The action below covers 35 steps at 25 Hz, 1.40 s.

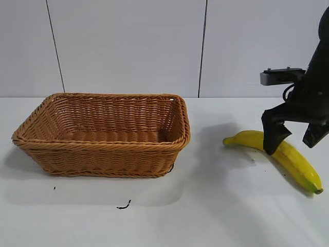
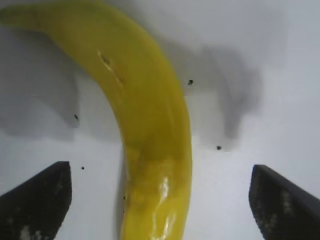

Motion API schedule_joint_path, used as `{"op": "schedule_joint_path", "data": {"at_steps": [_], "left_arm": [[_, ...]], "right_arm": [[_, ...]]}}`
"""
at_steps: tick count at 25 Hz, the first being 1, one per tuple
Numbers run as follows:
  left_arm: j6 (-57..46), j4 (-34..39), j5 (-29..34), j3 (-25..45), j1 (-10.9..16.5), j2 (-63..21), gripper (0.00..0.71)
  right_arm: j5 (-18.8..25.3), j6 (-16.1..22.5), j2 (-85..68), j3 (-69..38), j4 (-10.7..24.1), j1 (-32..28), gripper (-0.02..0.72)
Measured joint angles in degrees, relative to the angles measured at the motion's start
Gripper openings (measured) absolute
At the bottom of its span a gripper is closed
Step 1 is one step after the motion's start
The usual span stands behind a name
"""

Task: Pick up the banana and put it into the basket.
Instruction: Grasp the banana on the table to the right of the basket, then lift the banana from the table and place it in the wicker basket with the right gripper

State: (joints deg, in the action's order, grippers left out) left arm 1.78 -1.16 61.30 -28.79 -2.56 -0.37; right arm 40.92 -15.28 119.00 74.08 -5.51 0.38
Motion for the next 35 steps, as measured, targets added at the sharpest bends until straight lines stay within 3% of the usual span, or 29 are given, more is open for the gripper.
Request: {"op": "schedule_joint_path", "data": {"at_steps": [8,11,13,20,29,35], "left_arm": [[0.0,0.0,0.0,0.0,0.0,0.0,0.635],[0.0,0.0,0.0,0.0,0.0,0.0,0.635],[0.0,0.0,0.0,0.0,0.0,0.0,0.635],[0.0,0.0,0.0,0.0,0.0,0.0,0.635],[0.0,0.0,0.0,0.0,0.0,0.0,0.635],[0.0,0.0,0.0,0.0,0.0,0.0,0.635]], "right_arm": [[0.3,0.1,2.1,0.0,0.0,0.2,0.616],[0.4,0.2,2.2,0.0,0.0,0.5,0.48],[0.5,0.7,2.2,0.0,0.2,0.5,0.289],[3.1,2.1,0.1,1.0,3.6,0.5,0.288],[19.0,3.5,-6.0,12.7,4.1,0.5,0.288],[24.9,3.7,-7.6,21.8,3.8,3.1,0.288]]}}
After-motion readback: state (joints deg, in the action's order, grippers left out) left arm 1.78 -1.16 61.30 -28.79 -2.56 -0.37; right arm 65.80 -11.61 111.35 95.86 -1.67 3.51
